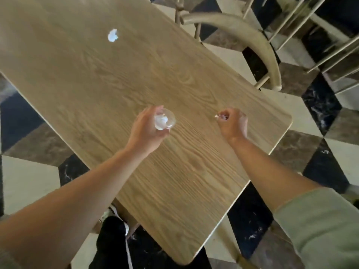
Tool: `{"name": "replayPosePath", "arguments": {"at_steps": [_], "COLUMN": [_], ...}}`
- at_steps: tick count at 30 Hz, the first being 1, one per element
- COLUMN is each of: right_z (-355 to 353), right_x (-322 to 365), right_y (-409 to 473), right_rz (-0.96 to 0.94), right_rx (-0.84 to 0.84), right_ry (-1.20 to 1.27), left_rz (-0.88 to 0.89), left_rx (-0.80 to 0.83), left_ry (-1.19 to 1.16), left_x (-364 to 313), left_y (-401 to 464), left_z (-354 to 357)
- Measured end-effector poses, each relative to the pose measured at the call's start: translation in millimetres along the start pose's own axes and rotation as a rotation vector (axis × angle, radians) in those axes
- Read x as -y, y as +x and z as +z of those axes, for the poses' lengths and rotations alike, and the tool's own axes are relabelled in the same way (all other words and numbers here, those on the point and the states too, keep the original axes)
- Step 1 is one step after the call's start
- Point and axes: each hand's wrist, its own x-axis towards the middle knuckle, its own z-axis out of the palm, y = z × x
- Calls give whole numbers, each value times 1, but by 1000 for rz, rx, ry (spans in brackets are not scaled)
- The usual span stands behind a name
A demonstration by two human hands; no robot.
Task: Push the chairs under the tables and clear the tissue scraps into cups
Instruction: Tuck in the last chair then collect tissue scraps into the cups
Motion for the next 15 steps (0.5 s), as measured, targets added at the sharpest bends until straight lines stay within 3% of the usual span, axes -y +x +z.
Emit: {"name": "replayPosePath", "arguments": {"at_steps": [6,11,15], "right_z": [64,130,157], "right_x": [148,277,369], "right_y": [-39,-50,-44], "right_rz": [-140,-164,-305], "right_rx": [122,216,604], "right_ry": [308,5,-247], "left_rz": [151,321,328], "left_rx": [116,149,206], "left_ry": [-68,3,80], "left_x": [41,104,157], "left_y": [57,78,103], "left_z": [-52,-151,-219]}}
